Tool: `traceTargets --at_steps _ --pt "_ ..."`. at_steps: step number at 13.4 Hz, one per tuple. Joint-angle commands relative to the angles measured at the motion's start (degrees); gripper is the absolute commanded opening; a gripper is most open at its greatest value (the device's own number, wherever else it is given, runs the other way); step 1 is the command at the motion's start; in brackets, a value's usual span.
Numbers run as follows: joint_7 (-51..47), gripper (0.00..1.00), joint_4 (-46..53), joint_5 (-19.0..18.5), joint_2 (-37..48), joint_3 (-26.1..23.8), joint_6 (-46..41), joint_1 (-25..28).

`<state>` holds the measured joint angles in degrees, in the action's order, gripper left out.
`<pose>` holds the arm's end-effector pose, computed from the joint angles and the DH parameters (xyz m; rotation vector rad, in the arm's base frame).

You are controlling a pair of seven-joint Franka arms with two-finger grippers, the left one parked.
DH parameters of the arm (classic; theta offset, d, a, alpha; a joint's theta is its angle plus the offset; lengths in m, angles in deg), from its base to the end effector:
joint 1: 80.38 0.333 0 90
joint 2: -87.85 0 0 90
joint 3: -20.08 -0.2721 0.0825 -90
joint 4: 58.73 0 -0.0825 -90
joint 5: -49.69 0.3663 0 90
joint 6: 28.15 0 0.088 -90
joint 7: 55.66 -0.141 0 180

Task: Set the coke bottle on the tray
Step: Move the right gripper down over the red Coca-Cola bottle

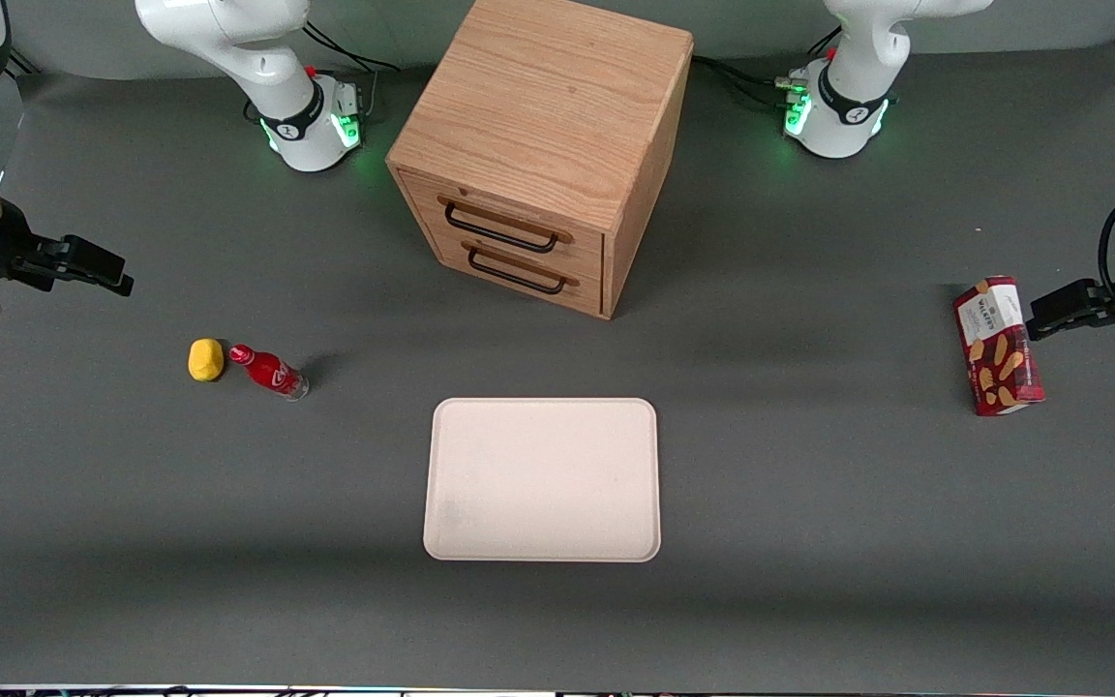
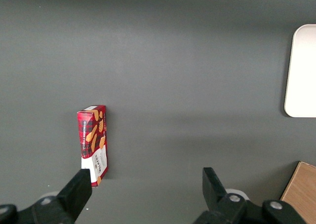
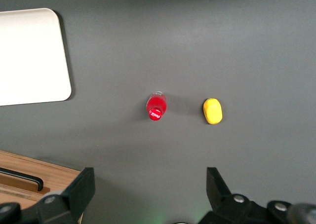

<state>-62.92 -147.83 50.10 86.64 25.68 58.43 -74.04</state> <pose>0.5335 0.0084 0.5374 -3.1343 0.1783 0.1024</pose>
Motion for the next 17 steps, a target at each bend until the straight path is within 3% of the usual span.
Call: traceTargets --at_steps 1,7,14,17 --pt "-1.61 1.00 1.65 -0.76 -0.98 -0.15 -1.68 0.25" --pt "-1.96 1.00 -4.22 1.79 -1.60 -0.50 2.16 0.69" --pt "1.11 1.00 -34.00 1.08 -0.54 -0.68 35.97 0.86" --pt "1.38 1.00 -36.93 1.00 -4.04 -0.68 42.08 1.39"
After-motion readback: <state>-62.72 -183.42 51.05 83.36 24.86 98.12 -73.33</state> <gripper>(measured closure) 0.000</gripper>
